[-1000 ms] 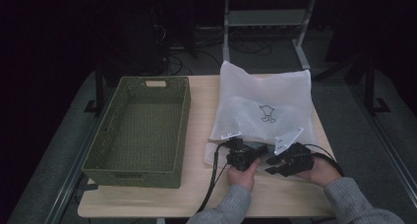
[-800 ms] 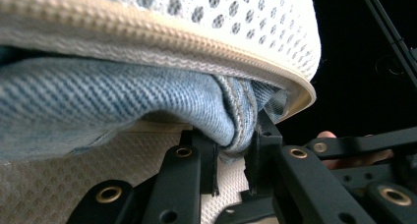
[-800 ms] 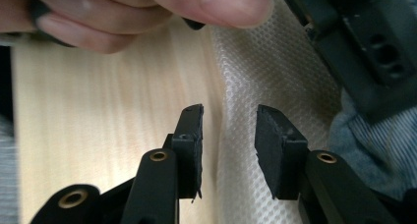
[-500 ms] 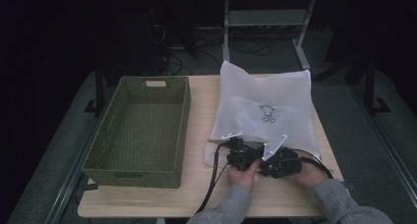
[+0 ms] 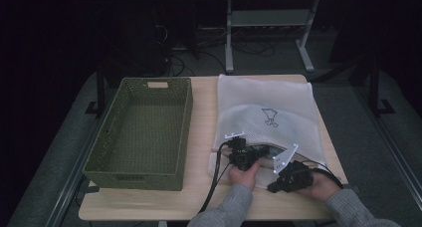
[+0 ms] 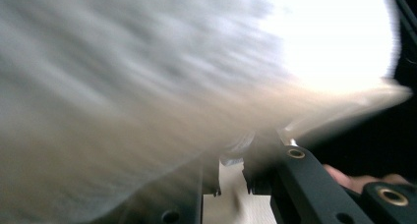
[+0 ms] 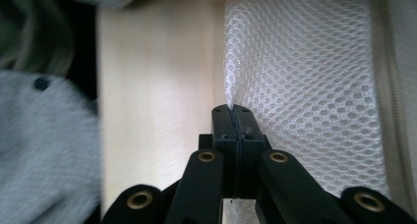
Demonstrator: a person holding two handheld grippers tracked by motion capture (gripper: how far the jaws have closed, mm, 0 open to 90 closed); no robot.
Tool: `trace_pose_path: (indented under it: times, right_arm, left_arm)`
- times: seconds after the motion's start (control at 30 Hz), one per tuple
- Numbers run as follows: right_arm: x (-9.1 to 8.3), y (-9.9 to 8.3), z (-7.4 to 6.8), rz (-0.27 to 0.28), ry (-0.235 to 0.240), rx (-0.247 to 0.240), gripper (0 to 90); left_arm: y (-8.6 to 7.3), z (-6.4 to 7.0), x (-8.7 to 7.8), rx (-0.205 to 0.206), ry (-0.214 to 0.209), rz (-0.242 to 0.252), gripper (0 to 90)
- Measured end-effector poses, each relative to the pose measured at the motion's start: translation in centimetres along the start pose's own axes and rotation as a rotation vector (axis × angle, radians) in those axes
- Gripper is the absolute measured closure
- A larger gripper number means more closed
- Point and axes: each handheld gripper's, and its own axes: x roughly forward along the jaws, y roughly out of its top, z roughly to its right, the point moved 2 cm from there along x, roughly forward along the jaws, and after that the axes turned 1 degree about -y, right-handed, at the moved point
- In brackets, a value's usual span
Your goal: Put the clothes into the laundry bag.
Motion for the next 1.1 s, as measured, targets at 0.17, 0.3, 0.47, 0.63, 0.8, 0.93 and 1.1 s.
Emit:
trace_pose_path:
  times: [0.17, 0.3, 0.47, 0.63, 0.8, 0.93, 1.1]
  right_arm:
    - [0.0, -0.2, -1.0, -0.017, 0.049, -0.026, 88.4]
    - [-1.0, 0.3, -0.4, 0.013, 0.034, 0.0, 74.8]
    - [-3.3, 1.0, -0.2, 0.06, -0.036, 0.001, 68.9]
    - [-6.8, 2.1, 0.6, 0.138, -0.149, 0.011, 61.5]
    - [-8.7, 3.5, 2.2, 0.178, -0.273, 0.028, 58.8]
    - [-8.2, 4.5, 3.4, 0.154, -0.347, 0.031, 59.4]
    - [-6.8, 5.1, 4.4, 0.097, -0.345, 0.033, 83.2]
  left_arm:
    - [0.4, -0.4, 0.0, -0.002, 0.02, 0.008, 78.6]
    - [-0.3, -0.1, -0.3, 0.006, 0.014, -0.008, 73.6]
    - [-1.1, 0.3, -1.2, 0.009, 0.005, -0.016, 62.9]
    - [-2.1, 0.3, -3.0, 0.014, 0.006, -0.022, 58.6]
    - [-2.1, -0.2, -4.5, 0.001, 0.026, -0.006, 57.0]
    - [-1.8, -0.4, -4.7, -0.011, 0.03, 0.018, 56.6]
    - [-1.4, -0.9, -4.4, -0.037, 0.017, 0.033, 58.6]
